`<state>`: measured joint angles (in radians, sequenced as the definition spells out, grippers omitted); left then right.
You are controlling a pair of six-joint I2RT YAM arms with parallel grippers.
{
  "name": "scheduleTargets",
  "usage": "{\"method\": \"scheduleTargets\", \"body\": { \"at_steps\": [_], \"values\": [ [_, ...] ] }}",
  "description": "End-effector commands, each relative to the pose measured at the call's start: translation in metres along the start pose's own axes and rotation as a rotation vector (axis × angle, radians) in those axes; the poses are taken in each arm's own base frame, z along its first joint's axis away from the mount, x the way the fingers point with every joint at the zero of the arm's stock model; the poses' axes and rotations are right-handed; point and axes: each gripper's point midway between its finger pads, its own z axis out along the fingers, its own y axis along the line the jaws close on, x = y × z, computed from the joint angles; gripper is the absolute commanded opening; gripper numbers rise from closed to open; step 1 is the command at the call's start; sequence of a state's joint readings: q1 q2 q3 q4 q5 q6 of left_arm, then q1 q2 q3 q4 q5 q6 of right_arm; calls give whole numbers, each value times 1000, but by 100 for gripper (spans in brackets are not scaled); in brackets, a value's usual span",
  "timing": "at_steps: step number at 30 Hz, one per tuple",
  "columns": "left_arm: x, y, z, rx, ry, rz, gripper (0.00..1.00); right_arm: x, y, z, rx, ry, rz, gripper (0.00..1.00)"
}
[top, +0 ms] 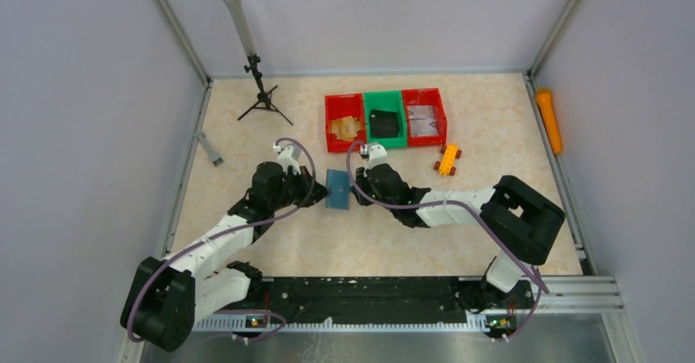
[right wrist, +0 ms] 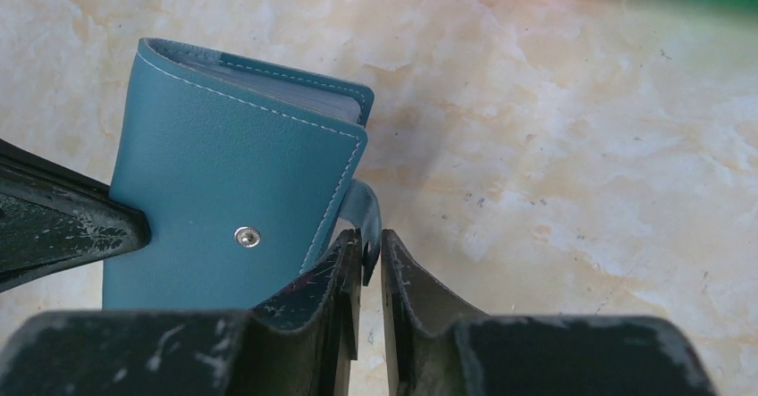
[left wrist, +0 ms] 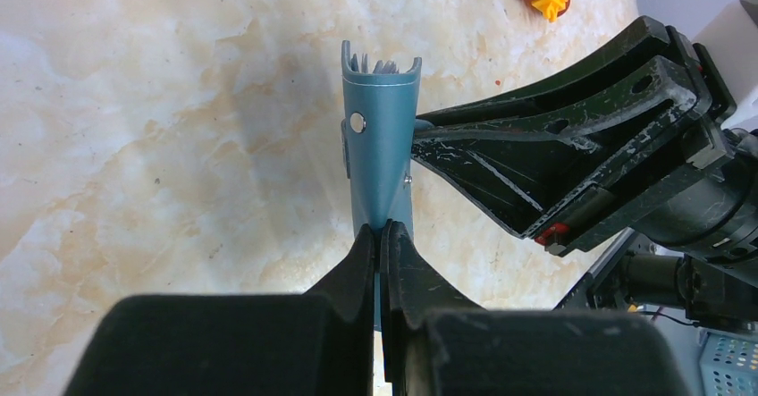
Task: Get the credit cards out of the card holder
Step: Open the card holder at the center of the board.
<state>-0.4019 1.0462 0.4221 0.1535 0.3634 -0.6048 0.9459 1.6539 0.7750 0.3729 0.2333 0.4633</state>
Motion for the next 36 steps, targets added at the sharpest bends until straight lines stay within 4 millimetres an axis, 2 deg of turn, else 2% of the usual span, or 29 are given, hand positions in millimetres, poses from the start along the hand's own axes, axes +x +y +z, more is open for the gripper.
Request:
{"method": "scheduleTargets", "body": {
  "at_steps": [1,3,6,8,10,12,13,15,18,23,26,27,31,36],
  "values": [
    [-19,-17,0,64,-64,26,0,-28,10,3,-22,-61,11,13],
    [-18,-16,0,60,-62,26,0,-28,11,2,-23,-62,12,12],
    [-18,-10,2,33,-62,23,0,-30,11,0,-24,-68,13,4],
    [-17,5,5,-43,-55,10,1,-31,10,-1,-26,-73,15,0],
    [-11,27,11,-158,-18,-8,4,-32,11,-3,-32,-78,17,0],
    [-9,42,13,-248,22,-17,7,-33,13,-4,-42,-81,18,0],
    [-6,49,12,-292,45,-22,12,-34,14,-4,-50,-84,19,0],
    [-4,56,12,-324,51,-22,34,-36,18,-7,-72,-91,22,0],
    [-5,56,10,-329,47,-16,53,-39,23,-11,-106,-111,28,0],
    [-10,45,5,-288,6,21,68,-46,29,-22,-153,-148,35,0],
    [-11,28,7,-192,-6,56,95,-49,31,-27,-172,-164,32,0],
    [-11,23,7,-165,-6,67,98,-50,32,-27,-179,-166,31,0],
    [-8,14,10,-127,-1,104,99,-51,35,-29,-195,-167,28,0],
    [-1,28,20,-198,63,87,98,-51,37,-30,-209,-170,27,0]
  ]
}}
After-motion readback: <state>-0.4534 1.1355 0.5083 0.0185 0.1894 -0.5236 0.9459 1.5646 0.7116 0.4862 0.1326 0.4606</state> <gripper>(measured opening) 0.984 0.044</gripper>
